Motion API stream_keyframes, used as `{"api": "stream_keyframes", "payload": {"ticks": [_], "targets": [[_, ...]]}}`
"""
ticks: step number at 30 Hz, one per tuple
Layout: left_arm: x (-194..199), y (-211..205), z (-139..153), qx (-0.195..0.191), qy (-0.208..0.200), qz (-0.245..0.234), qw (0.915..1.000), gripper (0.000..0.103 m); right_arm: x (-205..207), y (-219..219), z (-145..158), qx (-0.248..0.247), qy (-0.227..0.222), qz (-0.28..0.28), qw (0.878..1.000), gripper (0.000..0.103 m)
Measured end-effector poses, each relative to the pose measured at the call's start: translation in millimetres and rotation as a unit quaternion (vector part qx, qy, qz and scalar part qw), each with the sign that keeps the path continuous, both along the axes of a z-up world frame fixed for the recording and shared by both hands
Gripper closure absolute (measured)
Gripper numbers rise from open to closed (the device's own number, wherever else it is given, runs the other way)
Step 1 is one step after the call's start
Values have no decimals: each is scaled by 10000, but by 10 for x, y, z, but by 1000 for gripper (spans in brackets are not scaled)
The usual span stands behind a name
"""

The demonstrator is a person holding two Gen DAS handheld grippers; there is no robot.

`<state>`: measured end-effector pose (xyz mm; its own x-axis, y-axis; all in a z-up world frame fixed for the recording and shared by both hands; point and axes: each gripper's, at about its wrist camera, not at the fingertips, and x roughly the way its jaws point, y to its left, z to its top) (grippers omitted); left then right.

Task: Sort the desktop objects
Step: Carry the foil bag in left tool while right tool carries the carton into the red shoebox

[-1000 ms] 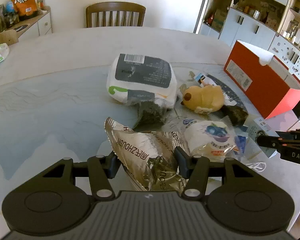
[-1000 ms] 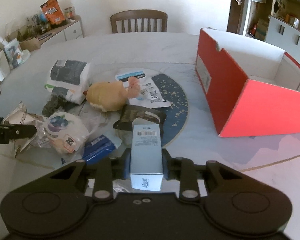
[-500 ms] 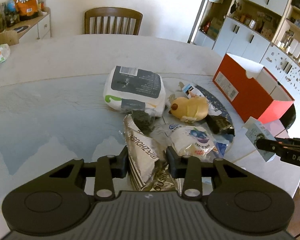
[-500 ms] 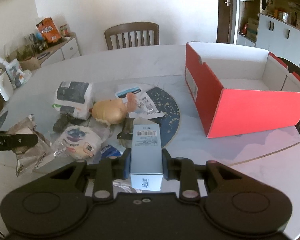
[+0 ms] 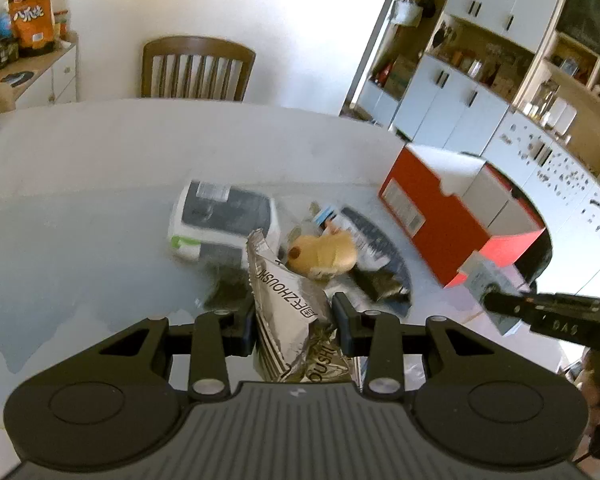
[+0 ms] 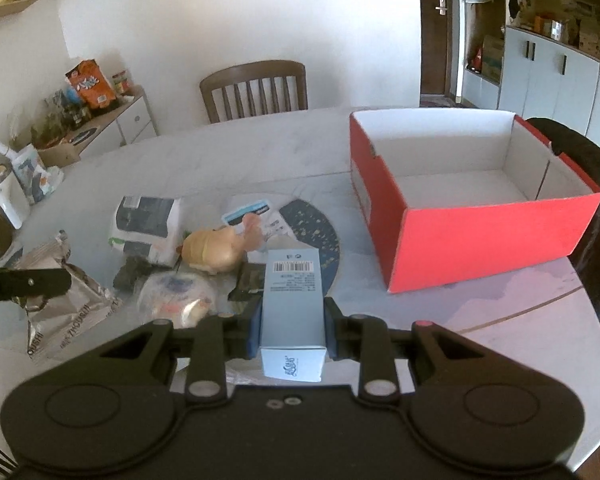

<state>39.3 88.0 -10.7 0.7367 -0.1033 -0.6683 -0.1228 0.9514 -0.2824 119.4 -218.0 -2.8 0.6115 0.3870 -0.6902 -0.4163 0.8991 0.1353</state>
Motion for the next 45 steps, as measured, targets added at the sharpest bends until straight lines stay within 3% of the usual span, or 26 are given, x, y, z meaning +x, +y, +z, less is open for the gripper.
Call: {"api": "stream_keyframes", "payload": {"ticks": [8,15,32,45], "targets": [[231,-102,287,-202,-247,-172,9993,66,121,-176,127,57,-79,-129,9999,74],[626,-499,439,-184,-430,-631,9969,66,309,-399,240,49,-80,-200,9998,74],[1562,-1657,576,-29,-508,-1357,9895,66,961,-1085,389,-49,-113,-180,9998,74],[2234,-2150,533,247,-310,-1642,9856,66,1572,-1406,355,-302,-89,45,9995,74]]}}
